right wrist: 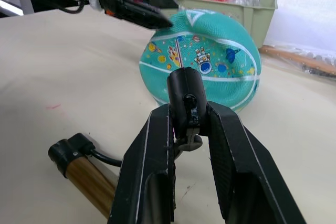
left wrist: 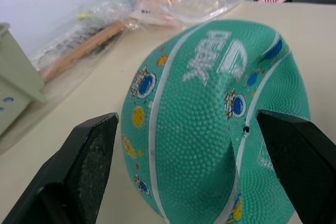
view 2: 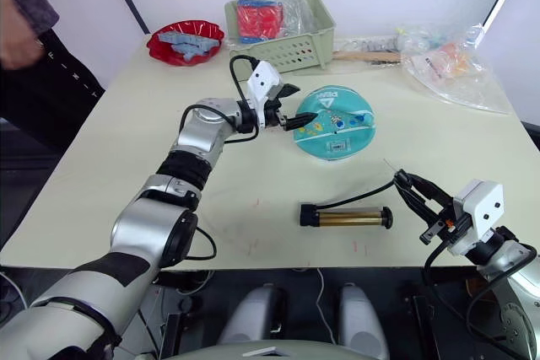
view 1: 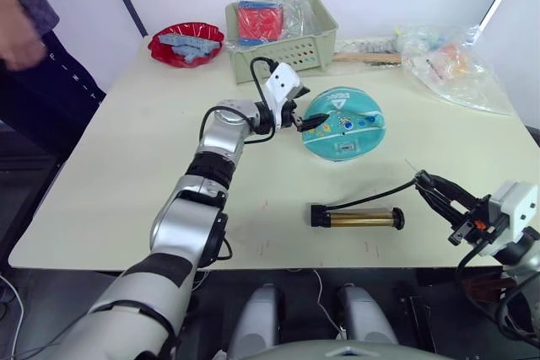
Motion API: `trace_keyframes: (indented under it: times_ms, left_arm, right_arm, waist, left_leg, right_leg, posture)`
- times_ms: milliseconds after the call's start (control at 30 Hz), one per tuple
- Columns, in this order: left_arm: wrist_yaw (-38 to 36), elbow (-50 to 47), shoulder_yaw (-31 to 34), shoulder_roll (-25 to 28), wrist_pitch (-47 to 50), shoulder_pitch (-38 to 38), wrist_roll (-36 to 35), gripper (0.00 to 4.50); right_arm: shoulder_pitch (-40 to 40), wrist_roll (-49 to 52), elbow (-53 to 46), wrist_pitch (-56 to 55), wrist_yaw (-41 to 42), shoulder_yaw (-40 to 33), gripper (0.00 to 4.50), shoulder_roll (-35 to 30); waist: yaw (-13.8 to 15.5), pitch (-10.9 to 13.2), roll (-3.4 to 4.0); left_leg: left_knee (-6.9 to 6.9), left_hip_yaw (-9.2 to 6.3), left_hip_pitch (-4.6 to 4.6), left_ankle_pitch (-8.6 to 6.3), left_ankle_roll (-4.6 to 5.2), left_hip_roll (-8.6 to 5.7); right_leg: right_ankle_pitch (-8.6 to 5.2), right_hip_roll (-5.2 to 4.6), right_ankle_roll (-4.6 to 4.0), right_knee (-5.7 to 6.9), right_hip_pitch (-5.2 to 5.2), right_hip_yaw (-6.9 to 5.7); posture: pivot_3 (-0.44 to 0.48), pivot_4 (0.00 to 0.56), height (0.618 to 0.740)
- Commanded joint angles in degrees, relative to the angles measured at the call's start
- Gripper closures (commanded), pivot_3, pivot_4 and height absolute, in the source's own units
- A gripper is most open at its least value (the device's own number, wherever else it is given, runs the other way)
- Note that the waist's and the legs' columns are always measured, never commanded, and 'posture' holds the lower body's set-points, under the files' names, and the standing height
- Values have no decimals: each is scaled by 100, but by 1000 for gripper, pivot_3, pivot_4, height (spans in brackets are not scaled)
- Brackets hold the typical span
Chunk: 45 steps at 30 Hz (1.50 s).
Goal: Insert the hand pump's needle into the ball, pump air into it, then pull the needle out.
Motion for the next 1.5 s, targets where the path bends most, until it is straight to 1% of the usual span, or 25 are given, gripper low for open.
trace_keyframes:
  times_ms: [33, 133, 333, 433, 467, 533, 567, 633, 667, 700, 800, 967, 1100, 1233, 1400, 1500]
  left_arm:
    - [79, 460, 132, -98, -276, -370, 73, 69]
    - [211, 825, 158, -172, -426, -507, 157, 69]
    - [354, 1131, 241, -297, -542, -581, 212, 69]
    - [389, 1189, 276, -323, -574, -586, 232, 874]
    - [391, 1187, 299, -336, -570, -585, 224, 1263]
    - [404, 1187, 335, -356, -572, -578, 233, 2272]
    - [420, 1189, 351, -364, -573, -569, 241, 2634]
    - [436, 1192, 372, -375, -578, -554, 251, 3517]
    - [441, 1192, 379, -380, -575, -547, 251, 3517]
    - [443, 1188, 382, -384, -575, -542, 251, 3897]
    - [466, 1136, 399, -405, -547, -525, 233, 4470]
    - [506, 922, 412, -450, -422, -438, 204, 4487]
    - [647, 460, 372, -529, -129, -240, 194, 4487]
    - [816, -222, 316, -619, 320, 61, 185, 4487]
    - [1017, -1121, 149, -711, 862, 480, 284, 4487]
    - [1166, -1527, 71, -798, 1108, 686, 312, 4487]
  right_arm:
    - [-52, 63, -220, -170, -26, -94, 4120, 13]
    - [-86, 65, -243, -186, -97, -97, 4120, 48]
    - [-95, 56, -252, -196, -149, -86, 4120, 59]
    - [-70, 56, -270, -202, -172, -84, 4120, 64]
    - [-64, 55, -273, -203, -179, -85, 4120, 66]
    - [-49, 58, -282, -206, -188, -84, 4120, 72]
    - [-46, 54, -285, -210, -191, -75, 4120, 74]
    - [-54, 49, -290, -208, -201, -57, 4120, 80]
    - [-59, 49, -289, -205, -201, -50, 4120, 81]
    - [-64, 49, -287, -200, -199, -45, 4120, 82]
    - [-106, 35, -269, -162, -220, 5, 4120, 91]
    - [-237, -1, -267, 105, -400, 152, 4120, 40]
    - [-444, 210, -389, 978, -858, 244, 4120, -71]
    - [-784, 486, -560, 1864, -1270, 340, 4120, -189]
    - [-1531, 838, -669, 3119, -1893, 536, 4120, -297]
    - [-2403, 1159, -487, 4244, -2442, 645, 4120, -325]
  waist:
    - [0, 0, -1]
    - [-3, 1, -1]
    - [-1, 1, -2]
    - [-1, 2, -3]
    - [-1, 2, -3]
    - [-1, 2, -3]
    - [-1, 2, -3]
    - [-2, 2, -3]
    - [-4, 2, -3]
    - [-4, 2, -3]
    - [-4, 2, -3]
    - [-7, 2, -3]
    - [1, 2, -3]
    - [13, 2, -3]
    - [13, 3, -2]
    - [3, 3, -1]
  left_leg:
    - [0, 0, 0, 0, 0, 0]
    - [0, 0, 0, 0, 0, 0]
    - [0, -1, 0, 0, 0, 0]
    - [0, -1, 0, 0, 0, 0]
    - [0, -1, 0, 0, 0, 0]
    - [0, -2, -1, 0, 0, 0]
    - [0, -2, -1, 0, 0, 0]
    - [0, -1, -1, 0, 0, 0]
    - [0, -1, -1, 0, 0, 0]
    - [0, -2, 0, 0, 0, 0]
    - [0, -3, 0, 0, 0, 0]
    - [0, -2, -1, 0, 0, 0]
    - [0, -3, -1, 0, -1, 0]
    - [0, -8, -1, 1, -1, 1]
    - [2, -11, 0, 3, -5, 1]
    - [2, -14, -1, 3, -5, 2]
  right_leg:
    - [0, 0, 0, 0, 0, 0]
    - [0, 0, 1, 0, 0, 0]
    - [0, 0, 1, 1, 0, -1]
    - [1, 0, 1, 2, 0, -1]
    - [1, 0, 1, 2, 0, -1]
    - [1, 0, 0, 2, 0, -1]
    - [1, 0, 0, 2, 0, -1]
    - [1, 0, 0, 2, 0, -1]
    - [1, 0, 1, 3, 0, -1]
    - [1, 0, 1, 3, -1, -1]
    - [1, 0, 0, 6, -1, -2]
    - [1, 0, 0, 5, -1, -2]
    - [1, -1, 0, 6, -1, -1]
    - [1, -1, -1, 8, -1, -4]
    - [2, -1, -2, 11, -1, -3]
    - [2, -1, -2, 11, -1, -6]
  posture:
    - [0, 150, 738]
    - [0, 150, 738]
    - [0, 150, 738]
    - [0, 150, 738]
    - [0, 150, 738]
    - [0, 150, 738]
    - [0, 150, 738]
    - [0, 150, 738]
    - [0, 150, 738]
    - [0, 150, 738]
    - [0, 150, 738]
    - [0, 150, 738]
    - [0, 150, 738]
    - [0, 150, 738]
    - [0, 150, 738]
    - [0, 150, 738]
